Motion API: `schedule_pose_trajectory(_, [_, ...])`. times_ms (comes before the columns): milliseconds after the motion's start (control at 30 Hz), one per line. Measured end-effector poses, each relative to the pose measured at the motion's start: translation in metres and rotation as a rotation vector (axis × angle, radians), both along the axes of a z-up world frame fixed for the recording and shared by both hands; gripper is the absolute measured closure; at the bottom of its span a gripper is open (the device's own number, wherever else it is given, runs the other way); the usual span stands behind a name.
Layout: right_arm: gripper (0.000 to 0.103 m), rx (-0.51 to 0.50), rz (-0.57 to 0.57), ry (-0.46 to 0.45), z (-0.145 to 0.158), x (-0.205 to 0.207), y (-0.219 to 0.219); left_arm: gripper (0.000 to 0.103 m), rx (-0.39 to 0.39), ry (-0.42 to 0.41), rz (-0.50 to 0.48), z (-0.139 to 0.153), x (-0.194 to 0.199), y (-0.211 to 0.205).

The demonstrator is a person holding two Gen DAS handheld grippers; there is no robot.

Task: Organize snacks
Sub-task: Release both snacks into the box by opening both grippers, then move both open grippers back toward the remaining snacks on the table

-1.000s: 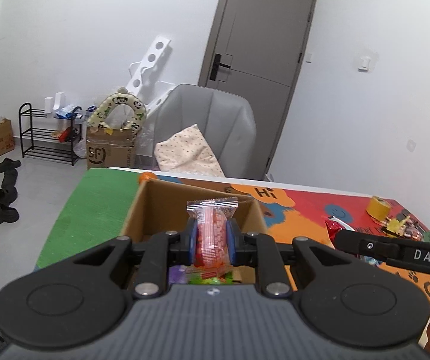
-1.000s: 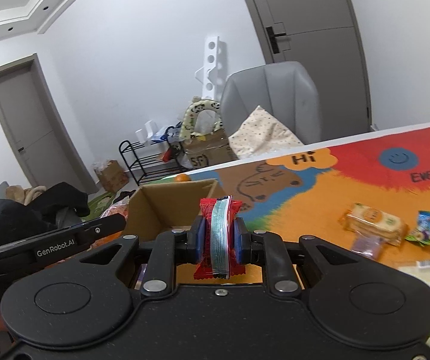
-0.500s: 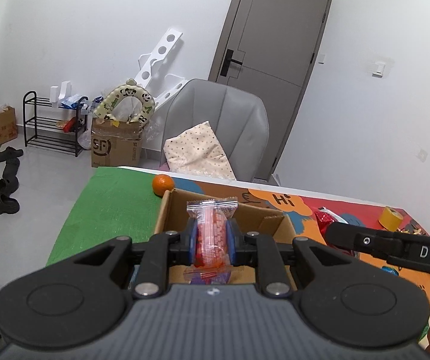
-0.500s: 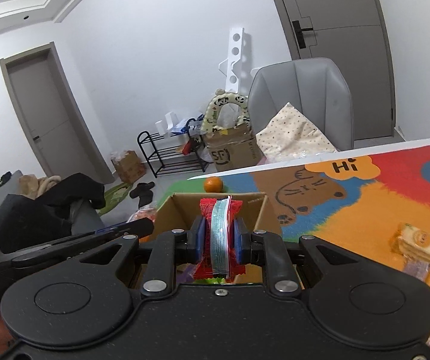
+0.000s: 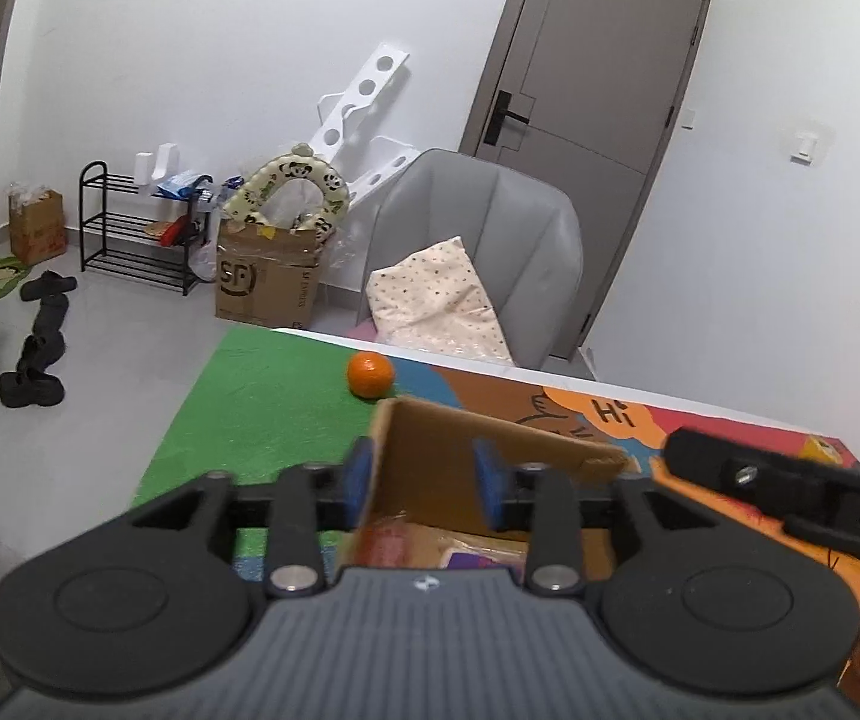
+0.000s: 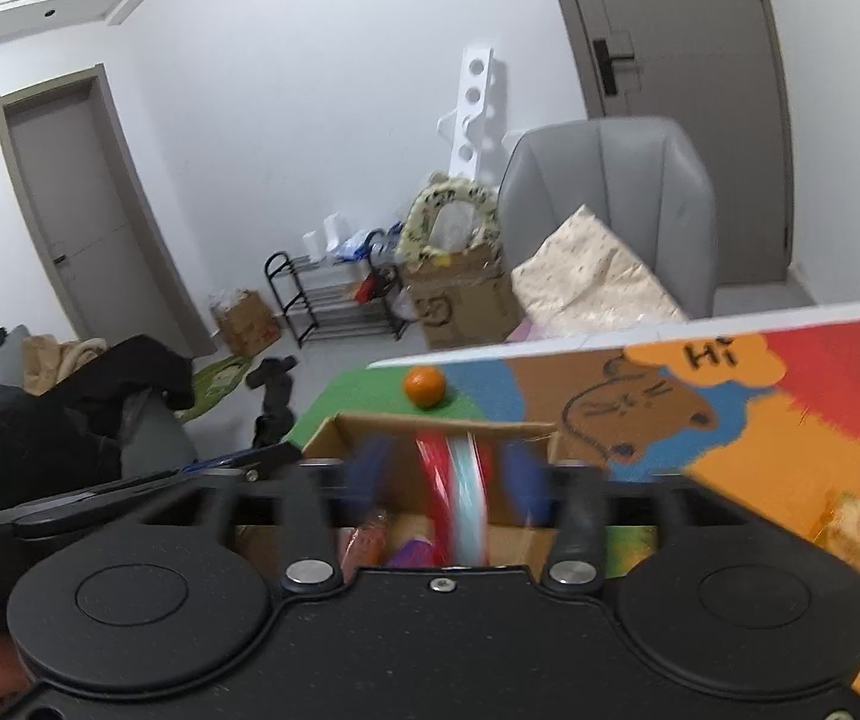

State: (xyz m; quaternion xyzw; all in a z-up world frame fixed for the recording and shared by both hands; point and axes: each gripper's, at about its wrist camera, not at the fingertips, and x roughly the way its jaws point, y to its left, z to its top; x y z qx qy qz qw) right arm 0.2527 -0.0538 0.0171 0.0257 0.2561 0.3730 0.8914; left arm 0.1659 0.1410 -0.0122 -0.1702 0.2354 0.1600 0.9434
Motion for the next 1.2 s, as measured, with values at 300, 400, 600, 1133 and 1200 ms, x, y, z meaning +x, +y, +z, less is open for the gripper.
schedule_pose_trajectory(300, [0.006,0.001,-0.088,-0.001,0.0,-0.009,-0.023,0.018,0.025,-0.039,-0.005,0.008,-0.02,-0.018])
schedule_pose_trajectory(400, [0.002,-0.008,-0.108,0.002,-0.002,-0.014,-0.031,0.014,0.021,-0.041,-0.005,0.006,-0.026,-0.025])
schedule_pose_trajectory(600, [0.0,-0.021,-0.107,0.008,-0.007,-0.025,-0.046,0.006,0.049,-0.046,0.003,0.008,-0.035,-0.039])
schedule_pose_trajectory(1133, [0.0,0.036,-0.323,0.036,-0.017,-0.042,-0.117,0.005,0.059,-0.035,-0.069,0.011,-0.045,-0.083])
schedule_pose_trajectory(1200, [0.0,0.025,-0.341,0.022,-0.018,-0.046,-0.123,0.006,0.056,-0.035,-0.083,0.012,-0.046,-0.088])
